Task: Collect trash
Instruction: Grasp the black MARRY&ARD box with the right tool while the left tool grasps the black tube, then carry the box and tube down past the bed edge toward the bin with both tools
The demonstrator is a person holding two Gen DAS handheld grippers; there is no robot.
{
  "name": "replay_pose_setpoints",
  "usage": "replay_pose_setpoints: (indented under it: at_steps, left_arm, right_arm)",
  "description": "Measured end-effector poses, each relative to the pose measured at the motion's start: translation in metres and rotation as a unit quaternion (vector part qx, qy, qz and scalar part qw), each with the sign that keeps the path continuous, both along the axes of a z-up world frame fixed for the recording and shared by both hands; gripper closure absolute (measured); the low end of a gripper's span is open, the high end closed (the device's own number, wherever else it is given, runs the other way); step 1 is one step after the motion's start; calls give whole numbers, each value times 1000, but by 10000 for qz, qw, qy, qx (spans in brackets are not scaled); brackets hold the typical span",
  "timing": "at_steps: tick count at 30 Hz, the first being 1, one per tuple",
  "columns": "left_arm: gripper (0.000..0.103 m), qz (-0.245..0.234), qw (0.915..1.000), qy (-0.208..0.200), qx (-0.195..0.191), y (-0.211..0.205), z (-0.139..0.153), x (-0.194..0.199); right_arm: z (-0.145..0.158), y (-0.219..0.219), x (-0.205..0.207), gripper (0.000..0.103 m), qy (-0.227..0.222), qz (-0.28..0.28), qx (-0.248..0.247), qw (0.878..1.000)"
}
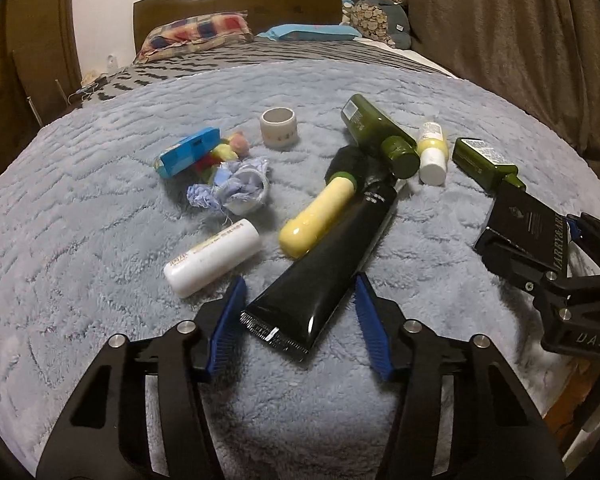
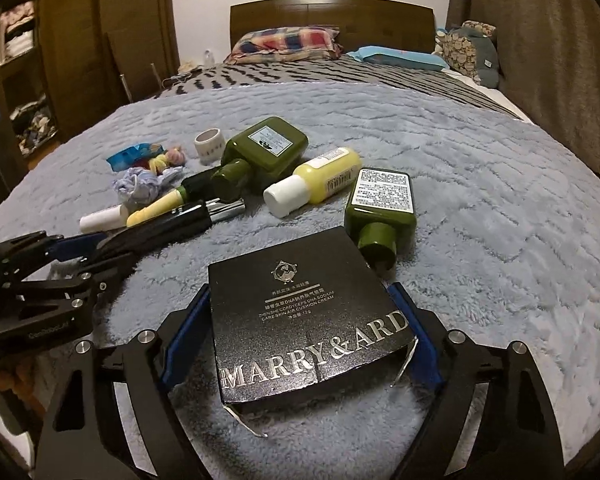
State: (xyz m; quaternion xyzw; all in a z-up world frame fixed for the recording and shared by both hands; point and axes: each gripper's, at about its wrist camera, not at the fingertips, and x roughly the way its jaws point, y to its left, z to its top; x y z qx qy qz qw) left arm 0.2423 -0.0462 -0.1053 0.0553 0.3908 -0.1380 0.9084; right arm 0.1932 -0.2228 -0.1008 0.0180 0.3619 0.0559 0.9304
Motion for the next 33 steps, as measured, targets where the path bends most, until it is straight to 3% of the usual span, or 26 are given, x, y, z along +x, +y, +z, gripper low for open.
replay_pose_setpoints:
  at_steps: [1,3,9,17,22,33]
  left_arm:
    - [58,-11,10000,-6,-11,0,0,-3]
    - [79,-69,9999,19,-86,1,2,-8]
    - [92,-142,9999,-60,61,-5,2,-22]
    - [94,-331,9993,-126,94,-11,6,-25]
    - [83,-523,9984,-22,-228,-17,7,-13]
    - [84,-614,9980,131,24,-41,1,20]
  right_arm:
    - [0,0,-2,18,-1,-16,31,10000]
    - [1,1,-8,18,-22,-39,23,10000]
    - [1,6,-24,19,-66,-40,15,10000]
    - [2,5,-33,19,-13,-33,148,9999]
    - [0,1,-33,19,-5,-94,225,9997]
    - [1,-13,-29,19,-35,-291,300,9991]
